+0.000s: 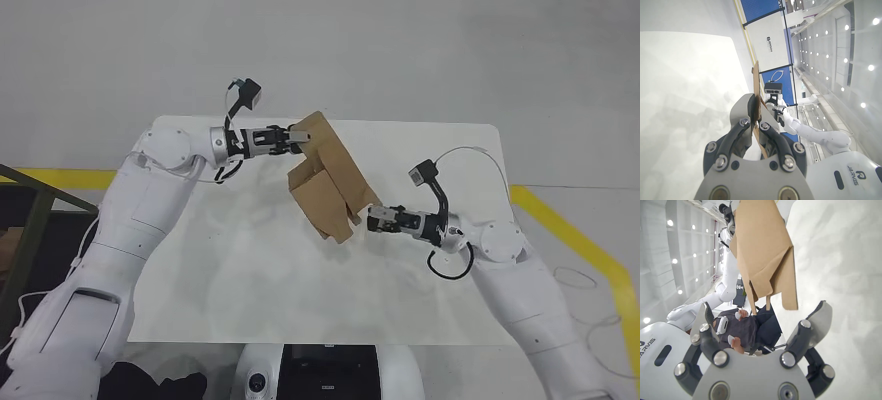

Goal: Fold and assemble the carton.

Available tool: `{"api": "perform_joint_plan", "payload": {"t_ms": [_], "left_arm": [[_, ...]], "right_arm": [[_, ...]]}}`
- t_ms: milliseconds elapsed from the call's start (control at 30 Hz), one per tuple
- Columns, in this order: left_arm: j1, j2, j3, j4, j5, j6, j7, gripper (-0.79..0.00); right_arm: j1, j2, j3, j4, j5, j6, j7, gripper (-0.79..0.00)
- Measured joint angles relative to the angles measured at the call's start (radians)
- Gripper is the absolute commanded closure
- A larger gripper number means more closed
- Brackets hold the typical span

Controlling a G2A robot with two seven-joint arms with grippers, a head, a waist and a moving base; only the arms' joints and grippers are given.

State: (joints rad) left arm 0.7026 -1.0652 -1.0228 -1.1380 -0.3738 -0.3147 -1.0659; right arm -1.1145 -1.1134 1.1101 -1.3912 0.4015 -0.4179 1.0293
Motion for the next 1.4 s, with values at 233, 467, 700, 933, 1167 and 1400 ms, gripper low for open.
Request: {"api": "perform_joint_plan", "payload": {"t_ms": [233, 467, 700, 933, 1167, 1400], "left_arm": [[-0.001, -0.010, 0.013, 0.013, -0.042, -0.024, -0.032, 0.000], [-0.001, -0.015, 0.013, 0.016, -0.069, -0.033, -0.064, 0.000], [-0.004, -0.021, 0.017, 0.022, -0.092, -0.036, -0.095, 0.000], [-0.008, -0.027, 0.022, 0.034, -0.115, -0.043, -0.126, 0.000], [-0.015, -0.031, 0.022, 0.046, -0.132, -0.051, -0.150, 0.000], [-0.016, -0.034, 0.019, 0.048, -0.125, -0.063, -0.151, 0.000]], "right_arm": [[0.008, -0.002, 0.005, 0.029, 0.033, -0.027, 0.004, -0.656], [0.014, -0.005, -0.001, 0.038, 0.048, -0.028, 0.018, -0.385], [0.021, -0.008, -0.007, 0.052, 0.067, -0.036, 0.032, -0.329], [0.018, -0.009, -0.005, 0.058, 0.091, -0.044, 0.041, -0.246], [0.023, -0.011, -0.008, 0.068, 0.110, -0.048, 0.063, -0.046], [0.027, -0.012, -0.010, 0.074, 0.119, -0.049, 0.076, 0.000]]}}
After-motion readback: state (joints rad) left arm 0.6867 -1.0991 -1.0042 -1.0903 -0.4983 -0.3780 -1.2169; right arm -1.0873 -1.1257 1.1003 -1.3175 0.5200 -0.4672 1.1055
